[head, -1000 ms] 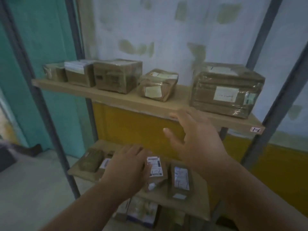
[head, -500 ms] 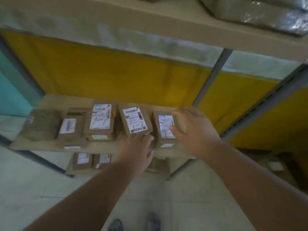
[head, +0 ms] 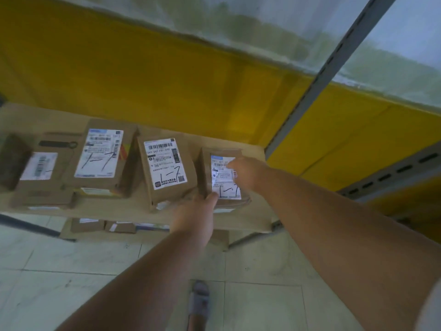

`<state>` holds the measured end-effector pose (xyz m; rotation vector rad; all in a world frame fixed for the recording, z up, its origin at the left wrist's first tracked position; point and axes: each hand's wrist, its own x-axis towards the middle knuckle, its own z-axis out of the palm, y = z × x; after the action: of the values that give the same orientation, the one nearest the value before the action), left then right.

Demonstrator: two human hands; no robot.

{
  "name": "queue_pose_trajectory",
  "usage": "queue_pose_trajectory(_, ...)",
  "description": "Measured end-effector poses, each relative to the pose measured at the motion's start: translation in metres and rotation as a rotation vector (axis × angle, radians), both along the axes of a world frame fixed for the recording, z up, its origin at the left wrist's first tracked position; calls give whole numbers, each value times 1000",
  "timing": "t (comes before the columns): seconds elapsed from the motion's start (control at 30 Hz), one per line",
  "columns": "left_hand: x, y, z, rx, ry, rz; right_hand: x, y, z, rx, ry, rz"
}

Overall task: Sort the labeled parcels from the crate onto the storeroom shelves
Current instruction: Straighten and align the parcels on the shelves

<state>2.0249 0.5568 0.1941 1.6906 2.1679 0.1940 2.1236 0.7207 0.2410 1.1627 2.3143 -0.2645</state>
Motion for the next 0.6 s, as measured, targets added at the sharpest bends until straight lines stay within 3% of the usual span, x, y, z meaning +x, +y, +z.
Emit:
queue_pose_trajectory(0.37, 21, 23, -13, 114, -110, -66, 28, 13, -3, 12, -186, -34)
queue_pose_trajectory(0.6, 25, 14, -19, 133, -184, -24, 35, 7, -8, 33, -172, -19)
